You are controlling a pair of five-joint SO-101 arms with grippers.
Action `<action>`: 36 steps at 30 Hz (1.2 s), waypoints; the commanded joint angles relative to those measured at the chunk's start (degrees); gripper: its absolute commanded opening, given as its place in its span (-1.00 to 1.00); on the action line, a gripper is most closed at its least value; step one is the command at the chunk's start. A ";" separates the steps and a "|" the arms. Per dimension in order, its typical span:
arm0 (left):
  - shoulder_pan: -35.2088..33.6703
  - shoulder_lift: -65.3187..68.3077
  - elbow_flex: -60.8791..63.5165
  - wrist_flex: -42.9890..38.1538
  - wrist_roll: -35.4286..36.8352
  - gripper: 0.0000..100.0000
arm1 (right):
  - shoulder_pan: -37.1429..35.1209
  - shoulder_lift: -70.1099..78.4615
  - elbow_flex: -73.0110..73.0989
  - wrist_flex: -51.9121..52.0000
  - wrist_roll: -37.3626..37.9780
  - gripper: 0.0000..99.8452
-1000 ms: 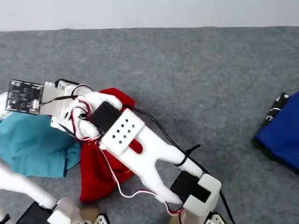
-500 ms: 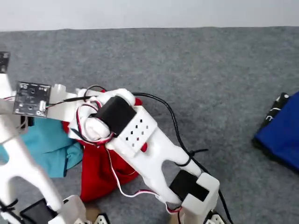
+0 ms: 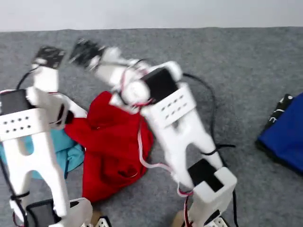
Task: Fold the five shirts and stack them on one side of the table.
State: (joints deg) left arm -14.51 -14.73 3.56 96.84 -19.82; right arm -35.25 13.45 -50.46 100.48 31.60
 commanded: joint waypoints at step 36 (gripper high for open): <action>10.20 32.35 -12.09 -5.45 -7.03 -0.59 | 33.54 -4.88 -2.29 2.24 -3.69 -0.60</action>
State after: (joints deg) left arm -3.43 17.71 -7.16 92.97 -26.42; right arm -2.11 13.45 -50.46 100.48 28.35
